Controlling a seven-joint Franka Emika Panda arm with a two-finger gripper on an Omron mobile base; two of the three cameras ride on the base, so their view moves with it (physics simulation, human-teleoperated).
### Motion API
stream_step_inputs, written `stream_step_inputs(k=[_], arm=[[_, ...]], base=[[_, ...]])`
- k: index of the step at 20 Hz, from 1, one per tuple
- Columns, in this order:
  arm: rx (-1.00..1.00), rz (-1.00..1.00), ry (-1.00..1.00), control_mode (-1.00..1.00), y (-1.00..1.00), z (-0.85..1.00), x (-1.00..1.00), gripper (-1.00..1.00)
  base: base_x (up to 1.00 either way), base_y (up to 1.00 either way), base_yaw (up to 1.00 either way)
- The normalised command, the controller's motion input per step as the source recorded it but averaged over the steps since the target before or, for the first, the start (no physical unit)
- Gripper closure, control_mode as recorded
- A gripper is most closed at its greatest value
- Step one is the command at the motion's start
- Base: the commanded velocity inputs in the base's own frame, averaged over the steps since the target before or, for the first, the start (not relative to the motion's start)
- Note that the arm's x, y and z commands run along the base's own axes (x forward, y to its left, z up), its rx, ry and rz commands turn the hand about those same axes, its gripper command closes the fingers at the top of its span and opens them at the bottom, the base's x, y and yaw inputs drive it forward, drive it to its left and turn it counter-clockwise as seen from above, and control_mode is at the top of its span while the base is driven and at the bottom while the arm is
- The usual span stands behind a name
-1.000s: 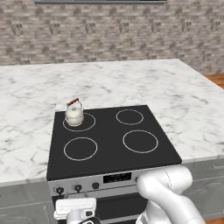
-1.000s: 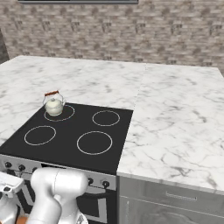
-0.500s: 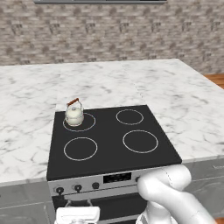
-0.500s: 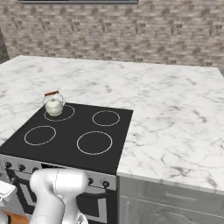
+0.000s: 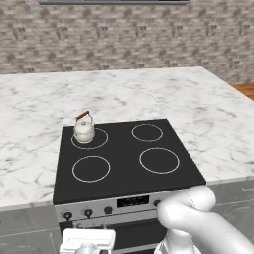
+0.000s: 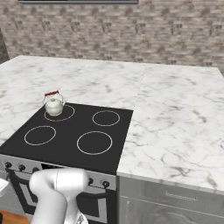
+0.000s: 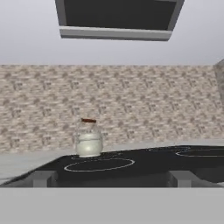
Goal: The kettle is done boiling. Turn off the stove, then wait for 300 timesteps before moving the kettle to the dining table.
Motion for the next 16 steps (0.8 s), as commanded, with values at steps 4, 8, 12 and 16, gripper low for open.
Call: stream_step_inputs(k=[4, 8, 12, 16], arm=[[0.00, -0.04, 0.00, -1.00, 0.00, 0.70, -0.09, -1.00], [0.00, -0.03, 0.00, -1.00, 0.00, 0.68, -0.13, -1.00], [0.00, -0.03, 0.00, -1.00, 0.00, 0.61, -0.13, -1.00], [0.00, -0.03, 0.00, -1.00, -0.01, 0.56, -0.09, -1.00]], base=[[0.00, 0.00, 0.00], [0.00, 0.00, 0.00], [0.00, 0.00, 0.00], [0.00, 0.00, 0.00]])
